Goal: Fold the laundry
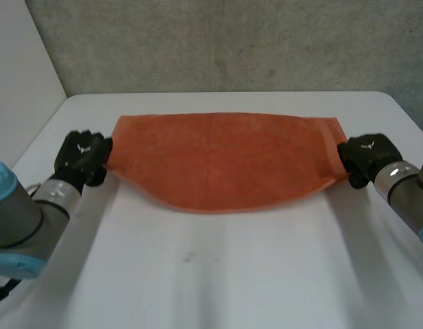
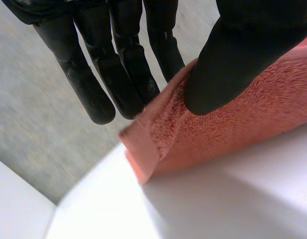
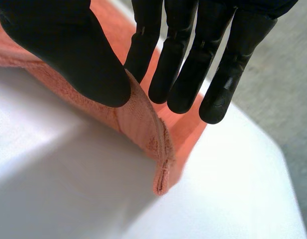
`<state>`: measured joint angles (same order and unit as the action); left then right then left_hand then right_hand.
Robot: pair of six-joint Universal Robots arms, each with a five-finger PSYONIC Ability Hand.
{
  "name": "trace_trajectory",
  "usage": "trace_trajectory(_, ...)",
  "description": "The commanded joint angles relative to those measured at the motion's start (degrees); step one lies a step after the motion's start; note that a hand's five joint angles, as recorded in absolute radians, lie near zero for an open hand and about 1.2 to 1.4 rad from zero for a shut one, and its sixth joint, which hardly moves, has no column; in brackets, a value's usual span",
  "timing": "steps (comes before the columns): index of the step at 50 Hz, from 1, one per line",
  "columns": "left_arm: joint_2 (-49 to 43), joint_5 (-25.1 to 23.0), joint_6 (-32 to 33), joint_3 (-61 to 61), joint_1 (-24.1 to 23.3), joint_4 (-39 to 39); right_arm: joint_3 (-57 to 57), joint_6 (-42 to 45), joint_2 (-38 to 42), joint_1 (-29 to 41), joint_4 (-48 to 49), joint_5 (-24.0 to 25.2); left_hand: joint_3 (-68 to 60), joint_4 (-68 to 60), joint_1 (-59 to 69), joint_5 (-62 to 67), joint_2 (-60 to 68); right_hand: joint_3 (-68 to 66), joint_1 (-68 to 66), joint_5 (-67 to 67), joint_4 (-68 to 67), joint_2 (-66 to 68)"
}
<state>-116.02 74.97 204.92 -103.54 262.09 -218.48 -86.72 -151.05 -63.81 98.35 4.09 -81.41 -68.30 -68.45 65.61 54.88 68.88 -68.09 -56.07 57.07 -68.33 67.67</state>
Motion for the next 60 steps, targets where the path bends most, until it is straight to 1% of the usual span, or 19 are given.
trace_trajectory(1,7.2,0.4,9.7,-6.5,4.0,12.3,-1.3,9.6,-5.1,-0.5,-17.3,-1.1,-11.7,-11.5,14.4,15.1,11.1,-11.9,-23.9,12.9,-11.7,12.3)
trace_trajectory(5,13.2,0.4,18.6,-8.4,6.6,27.0,-4.4,18.2,-10.0,-0.7,-28.1,-1.2,-11.7,-11.5,14.4,15.1,11.1,-11.9,-23.9,12.9,-11.7,12.3)
trace_trajectory(6,13.2,0.4,18.6,-8.4,6.6,27.1,-5.2,20.1,-11.1,-1.1,-29.7,-1.3,-11.7,-11.5,14.4,15.1,11.1,-11.9,-23.9,12.9,-11.7,12.3)
trace_trajectory(7,16.6,0.5,24.2,-8.8,7.7,37.2,-6.9,23.6,-12.9,-2.1,-32.6,-1.4,-11.7,-11.5,14.4,15.1,11.1,-11.9,-23.9,12.9,-11.7,12.3)
trace_trajectory(9,17.8,0.5,26.0,-8.8,8.4,40.8,-7.7,25.2,-13.9,-2.8,-33.7,-1.4,-11.7,-11.5,14.4,15.1,11.1,-11.9,-23.9,12.9,-11.7,12.3)
trace_trajectory(10,21.2,0.0,29.3,-9.0,10.4,48.3,-9.4,28.0,-15.7,-4.0,-35.6,-1.4,-11.7,-11.5,14.4,15.1,11.1,-11.9,-23.9,12.9,-11.7,12.3)
trace_trajectory(14,23.6,-1.5,29.7,-8.5,11.0,51.6,-10.9,31.9,-18.7,-5.1,-36.9,-0.7,-11.7,-11.5,14.4,15.1,11.1,-11.9,-23.9,12.9,-11.7,12.3)
trace_trajectory(18,23.6,-5.4,28.8,-7.2,10.2,48.6,-10.5,32.2,-19.2,-5.1,-35.8,0.0,-11.7,-11.5,14.4,15.1,11.1,-11.9,-23.9,12.9,-11.7,12.3)
trace_trajectory(21,22.1,-6.1,27.2,-5.9,10.0,44.9,-8.1,27.9,-15.4,-4.6,-28.7,0.6,-11.7,-11.5,14.4,15.1,11.1,-11.9,-23.9,12.9,-11.7,12.3)
trace_trajectory(26,11.3,-5.5,20.0,1.6,4.9,33.1,-2.7,22.4,-6.0,-3.6,-20.7,-0.6,-11.7,-11.5,14.4,15.1,11.1,-11.9,-23.9,12.9,-11.7,12.3)
trace_trajectory(29,8.6,-4.5,18.3,4.4,4.0,30.7,1.4,19.0,-1.4,-1.9,-16.7,-1.2,-11.7,-11.5,14.4,15.1,11.1,-11.9,-23.9,12.9,-11.7,12.3)
trace_trajectory(30,4.2,-2.3,16.8,8.8,3.7,28.0,2.9,18.0,-0.4,-1.3,-15.6,-1.5,-11.7,-11.5,14.4,15.1,11.1,-11.9,-23.9,12.9,-11.7,12.3)
trace_trajectory(41,-12.5,2.0,15.9,26.5,-0.2,26.6,16.9,13.7,13.0,1.0,-0.8,-4.1,-11.7,-11.5,14.4,15.1,11.1,-11.9,-23.9,12.9,-11.7,12.3)
trace_trajectory(49,-17.4,4.0,15.3,30.5,-0.4,23.4,25.8,13.9,22.3,2.3,6.1,-5.4,-11.7,-11.5,14.4,15.1,11.1,-11.9,-23.9,12.9,-11.7,12.3)
trace_trajectory(50,-17.5,3.8,15.3,30.4,-0.6,22.6,26.5,13.8,23.1,2.4,6.1,-5.8,-0.7,-0.6,3.4,4.1,0.2,-11.9,-23.9,12.9,-11.7,12.3)
trace_trajectory(51,-17.6,3.6,15.4,30.2,-0.8,21.9,27.2,13.5,24.2,2.6,6.1,-6.6,19.9,20.0,-17.2,-16.4,-20.4,17.0,5.0,-16.0,17.2,-16.6)
trace_trajectory(52,-17.6,3.5,15.5,30.1,-1.0,21.1,27.5,13.3,24.9,3.1,6.0,-7.8,42.4,42.5,-39.7,-39.0,-43.0,58.1,46.1,-57.1,58.3,-57.7)
trace_trajectory(53,-17.6,3.3,15.4,29.6,-1.7,19.9,27.4,13.1,25.0,3.4,6.0,-8.2,58.1,58.2,-55.4,-54.7,-58.7,58.1,46.1,-57.1,58.3,-57.7)
trace_trajectory(60,-15.1,3.5,15.2,25.3,-2.2,15.9,24.0,4.9,21.9,3.1,6.9,-8.9,58.3,58.5,-55.6,-54.9,-58.9,58.1,46.1,-57.1,58.3,-57.7)
